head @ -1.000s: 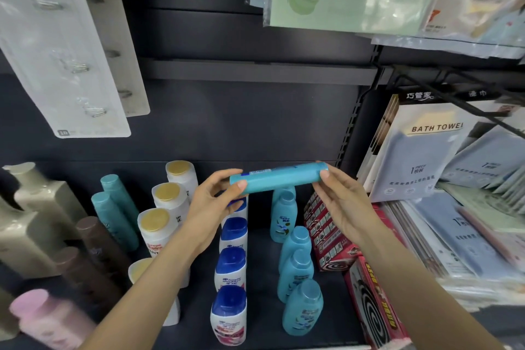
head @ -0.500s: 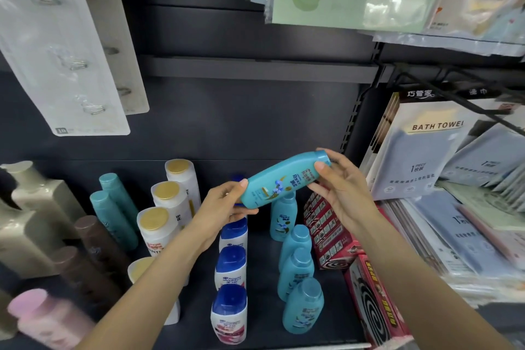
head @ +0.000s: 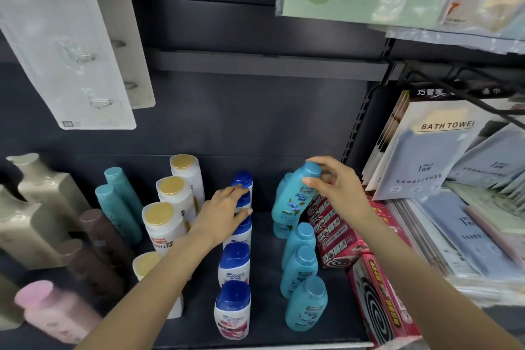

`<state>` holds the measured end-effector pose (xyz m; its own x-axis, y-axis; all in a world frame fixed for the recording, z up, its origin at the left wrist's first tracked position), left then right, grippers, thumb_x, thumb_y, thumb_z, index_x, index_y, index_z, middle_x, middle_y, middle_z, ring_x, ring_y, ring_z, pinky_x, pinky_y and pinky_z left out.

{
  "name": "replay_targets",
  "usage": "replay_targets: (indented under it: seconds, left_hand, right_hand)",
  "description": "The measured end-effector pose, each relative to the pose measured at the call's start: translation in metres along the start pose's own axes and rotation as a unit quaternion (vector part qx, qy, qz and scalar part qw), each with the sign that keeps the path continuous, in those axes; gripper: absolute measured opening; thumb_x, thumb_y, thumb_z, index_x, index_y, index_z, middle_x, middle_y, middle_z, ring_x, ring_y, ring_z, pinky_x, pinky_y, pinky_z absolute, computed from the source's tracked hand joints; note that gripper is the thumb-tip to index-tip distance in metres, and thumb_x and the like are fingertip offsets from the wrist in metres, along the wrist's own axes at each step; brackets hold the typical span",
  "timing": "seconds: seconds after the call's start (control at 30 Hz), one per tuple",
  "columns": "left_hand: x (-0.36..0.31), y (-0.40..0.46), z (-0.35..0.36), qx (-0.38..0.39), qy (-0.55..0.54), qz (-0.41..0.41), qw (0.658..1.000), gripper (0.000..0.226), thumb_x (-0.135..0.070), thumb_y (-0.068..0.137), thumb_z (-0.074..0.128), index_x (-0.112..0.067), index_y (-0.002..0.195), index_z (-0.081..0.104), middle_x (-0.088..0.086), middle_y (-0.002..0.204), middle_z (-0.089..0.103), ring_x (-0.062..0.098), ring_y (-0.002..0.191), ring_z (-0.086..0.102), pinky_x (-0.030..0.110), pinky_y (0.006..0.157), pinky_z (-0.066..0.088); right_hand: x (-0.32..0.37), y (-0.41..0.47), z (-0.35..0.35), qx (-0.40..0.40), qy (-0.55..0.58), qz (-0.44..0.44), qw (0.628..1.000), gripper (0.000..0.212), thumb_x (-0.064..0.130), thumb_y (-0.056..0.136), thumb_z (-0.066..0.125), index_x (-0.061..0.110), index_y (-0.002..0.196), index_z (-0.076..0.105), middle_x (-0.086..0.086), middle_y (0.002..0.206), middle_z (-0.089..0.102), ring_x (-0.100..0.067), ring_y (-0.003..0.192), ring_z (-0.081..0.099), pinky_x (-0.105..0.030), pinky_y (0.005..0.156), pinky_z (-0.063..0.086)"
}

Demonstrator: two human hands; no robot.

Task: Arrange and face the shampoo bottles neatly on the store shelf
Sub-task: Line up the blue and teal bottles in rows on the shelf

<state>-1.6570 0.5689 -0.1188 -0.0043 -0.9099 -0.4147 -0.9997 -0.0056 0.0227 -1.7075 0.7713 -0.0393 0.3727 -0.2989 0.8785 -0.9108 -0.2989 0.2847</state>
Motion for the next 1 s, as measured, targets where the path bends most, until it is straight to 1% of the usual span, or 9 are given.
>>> replay_targets:
  seconds: [0.13,0.3,0.43,0.47,0.57,0.6,0.83,0.9,1.0]
  left_hand:
    - [-0.001,0.001,0.004,0.018,0.015,0.006,1.000,0.052,-0.037,0.097,0.044,-0.021,0.145,0.032,-0.004,0.154,0.026,0.016,0.140,0.023,0.038,0.112,0.028]
    - [0.000,0.000,0.009,0.032,0.020,0.006,0.999,0.053,-0.038,0.098,0.040,-0.022,0.147,0.027,-0.005,0.156,0.020,0.015,0.142,0.018,0.038,0.113,0.027]
    - [0.000,-0.001,0.009,0.034,0.001,0.000,0.999,0.053,-0.037,0.099,0.039,-0.021,0.147,0.026,-0.004,0.156,0.018,0.015,0.143,0.016,0.039,0.114,0.025]
    - [0.000,-0.001,0.009,0.033,0.000,-0.001,0.999,0.053,-0.036,0.099,0.039,-0.021,0.147,0.026,-0.004,0.156,0.018,0.015,0.143,0.016,0.039,0.114,0.024]
    - [-0.001,-0.001,0.009,0.032,0.000,-0.002,0.999,0.053,-0.036,0.098,0.040,-0.022,0.147,0.025,-0.004,0.156,0.018,0.015,0.143,0.017,0.039,0.115,0.024]
    - [-0.001,-0.002,0.009,0.032,-0.002,-0.002,0.999,0.053,-0.036,0.098,0.040,-0.022,0.147,0.025,-0.004,0.156,0.018,0.015,0.143,0.016,0.039,0.115,0.024]
    - [0.001,-0.001,0.009,0.036,-0.023,-0.007,0.999,0.053,-0.035,0.098,0.042,-0.022,0.147,0.026,-0.005,0.156,0.018,0.016,0.143,0.016,0.038,0.116,0.022]
    - [0.001,-0.001,0.009,0.032,-0.026,-0.007,0.999,0.053,-0.034,0.098,0.042,-0.022,0.147,0.027,-0.005,0.156,0.019,0.016,0.143,0.016,0.037,0.116,0.022]
    - [0.002,-0.001,0.008,0.023,-0.030,-0.007,0.999,0.052,-0.034,0.098,0.043,-0.022,0.146,0.029,-0.005,0.156,0.020,0.016,0.143,0.017,0.035,0.115,0.022]
  right_hand:
    - [-0.010,0.000,0.012,0.027,-0.040,0.012,0.999,0.026,0.008,0.080,0.072,0.021,0.101,0.061,0.011,0.093,0.065,0.009,0.077,0.061,-0.011,0.070,0.049]
    - [-0.037,-0.002,0.027,0.065,-0.110,0.048,0.991,0.029,0.013,0.080,0.073,0.016,0.107,0.063,0.003,0.097,0.068,-0.005,0.084,0.065,-0.014,0.072,0.051]
    - [-0.055,-0.006,0.034,0.091,-0.173,0.072,0.978,0.032,0.016,0.077,0.077,0.015,0.107,0.064,0.003,0.095,0.066,-0.008,0.086,0.062,-0.009,0.072,0.044]
    - [-0.058,-0.007,0.037,0.102,-0.191,0.073,0.973,0.032,0.016,0.077,0.077,0.015,0.106,0.064,0.004,0.094,0.065,-0.008,0.087,0.061,-0.010,0.073,0.045]
    - [-0.068,-0.007,0.042,0.120,-0.211,0.082,0.967,0.032,0.017,0.076,0.078,0.014,0.105,0.065,0.001,0.098,0.068,-0.011,0.091,0.064,-0.027,0.085,0.052]
    - [-0.070,-0.007,0.043,0.123,-0.214,0.087,0.965,0.032,0.017,0.076,0.078,0.013,0.105,0.065,-0.001,0.098,0.069,-0.013,0.092,0.064,-0.030,0.087,0.052]
    - [-0.078,-0.008,0.050,0.147,-0.209,0.117,0.960,0.027,0.014,0.077,0.076,0.009,0.102,0.066,-0.004,0.095,0.070,-0.015,0.089,0.067,-0.035,0.087,0.053]
    - [-0.079,-0.009,0.050,0.149,-0.200,0.126,0.960,0.027,0.014,0.076,0.077,0.009,0.101,0.067,-0.003,0.095,0.071,-0.014,0.089,0.067,-0.033,0.087,0.053]
    - [-0.078,-0.011,0.049,0.150,-0.187,0.142,0.960,0.028,0.018,0.076,0.077,0.010,0.101,0.068,-0.001,0.095,0.071,-0.009,0.088,0.066,-0.025,0.085,0.053]
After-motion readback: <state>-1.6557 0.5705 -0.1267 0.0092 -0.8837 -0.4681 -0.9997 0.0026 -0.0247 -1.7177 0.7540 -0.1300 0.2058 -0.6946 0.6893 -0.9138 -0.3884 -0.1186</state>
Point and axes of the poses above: each hand's wrist, its own y-axis towards the middle knuckle, its own z-axis out of the palm, x = y × z, the point moved 10 cm from there along y, towards the middle knuckle
